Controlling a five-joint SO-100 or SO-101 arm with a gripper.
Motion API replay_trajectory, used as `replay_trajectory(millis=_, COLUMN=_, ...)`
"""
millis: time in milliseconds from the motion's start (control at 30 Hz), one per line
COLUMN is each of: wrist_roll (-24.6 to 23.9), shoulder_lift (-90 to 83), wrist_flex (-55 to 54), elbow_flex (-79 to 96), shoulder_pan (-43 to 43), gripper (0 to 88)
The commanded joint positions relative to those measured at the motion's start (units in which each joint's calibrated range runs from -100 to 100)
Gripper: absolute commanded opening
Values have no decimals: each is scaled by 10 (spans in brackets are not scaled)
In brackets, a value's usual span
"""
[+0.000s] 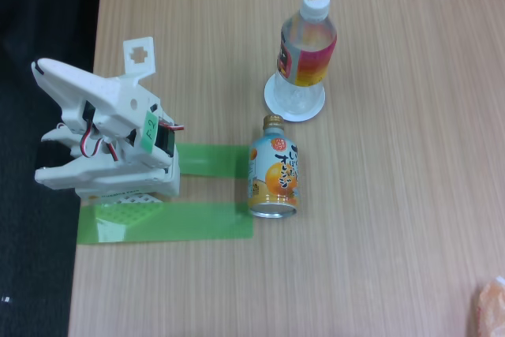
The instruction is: Pick up the plastic bottle and stand it up on the white place
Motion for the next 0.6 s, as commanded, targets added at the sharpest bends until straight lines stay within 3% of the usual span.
replay_trajectory(millis=0, wrist_roll=-1, shoulder_lift=-1, wrist_flex=-10, elbow_flex=3, shoulder_pan=-1, gripper=10)
replay_trajectory(millis=567, wrist_roll=2, shoulder_lift=0, wrist_flex=-10, elbow_flex=3, shoulder_pan=1, gripper=10)
